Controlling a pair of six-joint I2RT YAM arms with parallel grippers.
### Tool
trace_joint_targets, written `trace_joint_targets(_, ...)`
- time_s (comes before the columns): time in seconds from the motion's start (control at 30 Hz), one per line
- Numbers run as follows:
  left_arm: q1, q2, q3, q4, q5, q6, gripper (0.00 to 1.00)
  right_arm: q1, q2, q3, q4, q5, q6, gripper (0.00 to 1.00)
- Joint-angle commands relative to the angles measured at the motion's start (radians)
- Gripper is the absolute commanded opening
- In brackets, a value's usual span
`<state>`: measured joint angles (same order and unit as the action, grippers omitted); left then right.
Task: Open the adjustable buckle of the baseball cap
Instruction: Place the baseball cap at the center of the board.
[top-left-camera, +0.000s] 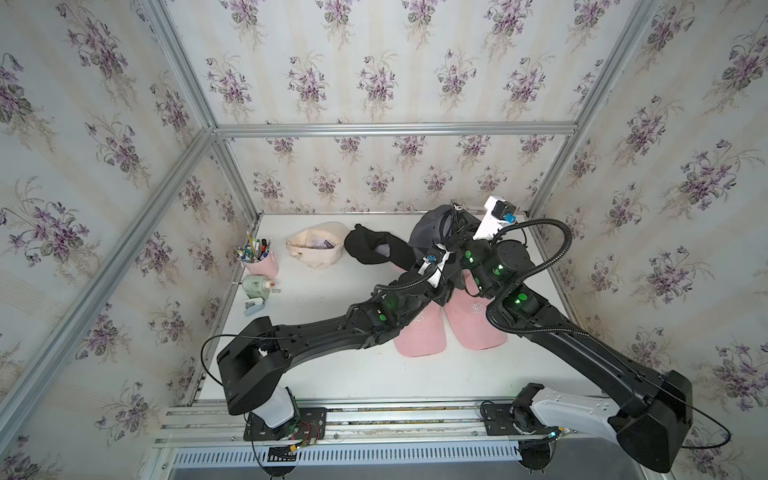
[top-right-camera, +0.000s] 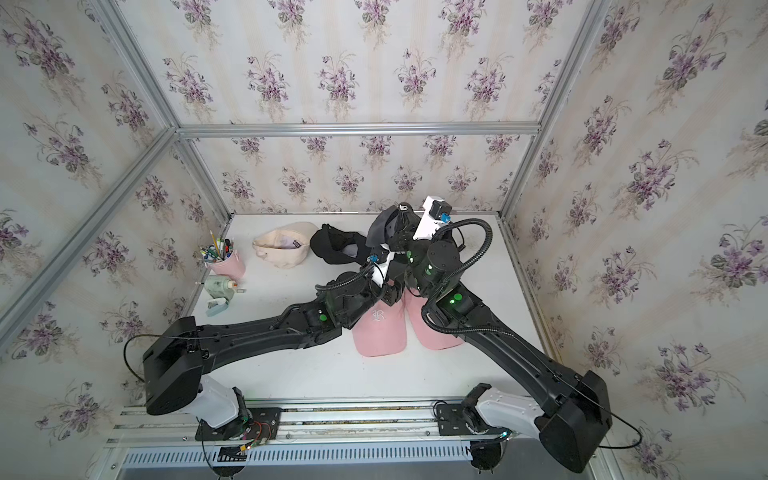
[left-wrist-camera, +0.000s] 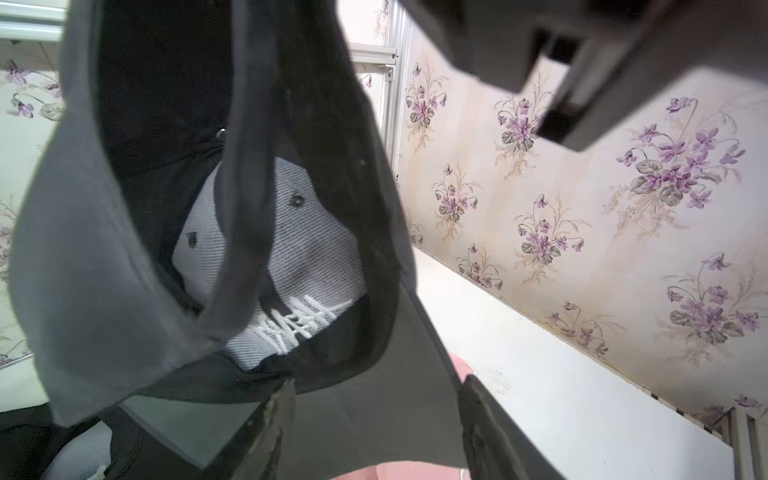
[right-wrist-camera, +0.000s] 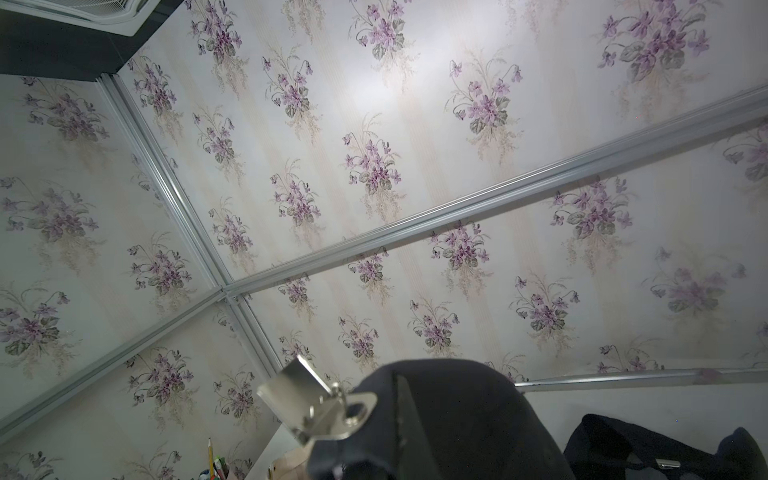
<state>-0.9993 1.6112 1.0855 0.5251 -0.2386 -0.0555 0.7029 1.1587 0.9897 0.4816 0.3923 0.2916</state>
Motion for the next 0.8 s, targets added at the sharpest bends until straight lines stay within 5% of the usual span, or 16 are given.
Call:
trace_joint_targets(0.0,0.011,0.025,0.025,0.064,0.035,-0.041,0.63,0.013,0.002,0.009,0.013,0.043,0.009,0.00)
trace_joint_targets(0.43,0.020,-0.026,-0.048,0.101,0.209,-0.122,0.63,0.049,0.025,0.013,0.029,0.113,0.001,0.00)
trace_joint_targets(0.77,0.023,0.023,-0.007,0.042,0.103,-0.104,0.62,0.072,0.048,0.030,0.044,0.134,0.006,0.00)
